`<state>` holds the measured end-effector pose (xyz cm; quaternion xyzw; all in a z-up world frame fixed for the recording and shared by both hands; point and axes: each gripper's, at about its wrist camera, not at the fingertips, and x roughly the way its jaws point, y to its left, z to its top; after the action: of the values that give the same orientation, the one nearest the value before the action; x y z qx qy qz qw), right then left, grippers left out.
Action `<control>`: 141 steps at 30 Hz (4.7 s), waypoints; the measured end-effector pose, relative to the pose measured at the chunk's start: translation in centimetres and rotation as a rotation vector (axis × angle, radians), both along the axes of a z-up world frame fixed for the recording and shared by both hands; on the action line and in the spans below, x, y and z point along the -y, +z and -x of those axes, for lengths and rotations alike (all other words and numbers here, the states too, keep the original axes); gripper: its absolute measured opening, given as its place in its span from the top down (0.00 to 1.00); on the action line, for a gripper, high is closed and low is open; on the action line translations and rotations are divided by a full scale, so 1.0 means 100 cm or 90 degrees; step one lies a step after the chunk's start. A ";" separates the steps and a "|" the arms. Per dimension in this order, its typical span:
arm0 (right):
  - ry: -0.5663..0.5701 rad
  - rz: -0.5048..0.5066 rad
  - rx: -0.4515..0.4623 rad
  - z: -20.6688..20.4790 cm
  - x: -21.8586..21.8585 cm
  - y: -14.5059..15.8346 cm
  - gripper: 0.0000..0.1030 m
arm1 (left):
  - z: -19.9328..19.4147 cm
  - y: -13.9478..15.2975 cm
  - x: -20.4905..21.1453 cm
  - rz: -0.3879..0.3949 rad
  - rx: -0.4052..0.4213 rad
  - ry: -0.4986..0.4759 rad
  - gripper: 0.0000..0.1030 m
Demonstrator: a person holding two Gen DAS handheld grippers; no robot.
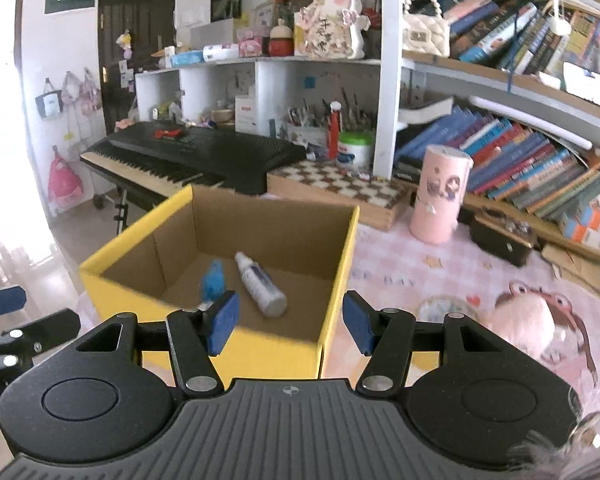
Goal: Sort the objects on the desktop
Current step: 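Move both open tools back over the toy car and tape roll, then lower the right tool toward the grey toy car while the left tool approaches the yellow tape roll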
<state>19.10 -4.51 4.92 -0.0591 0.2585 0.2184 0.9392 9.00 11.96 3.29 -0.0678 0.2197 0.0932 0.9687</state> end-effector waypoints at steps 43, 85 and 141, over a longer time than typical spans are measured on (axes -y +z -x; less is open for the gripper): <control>-0.037 0.048 -0.093 0.158 0.017 -0.059 0.42 | 0.100 -0.033 0.032 0.000 -0.077 -0.071 0.18; -0.214 0.040 -0.133 0.105 0.149 -0.066 0.39 | 0.008 -0.042 0.152 -0.018 -0.108 -0.258 0.17; -0.065 0.022 -0.163 -0.066 0.230 -0.081 0.21 | -0.140 -0.037 0.245 -0.043 -0.119 -0.133 0.07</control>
<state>25.68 -27.48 -3.23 -0.0333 0.3823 0.1714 0.9074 22.97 -12.59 -0.45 -0.0030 0.3115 0.0047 0.9502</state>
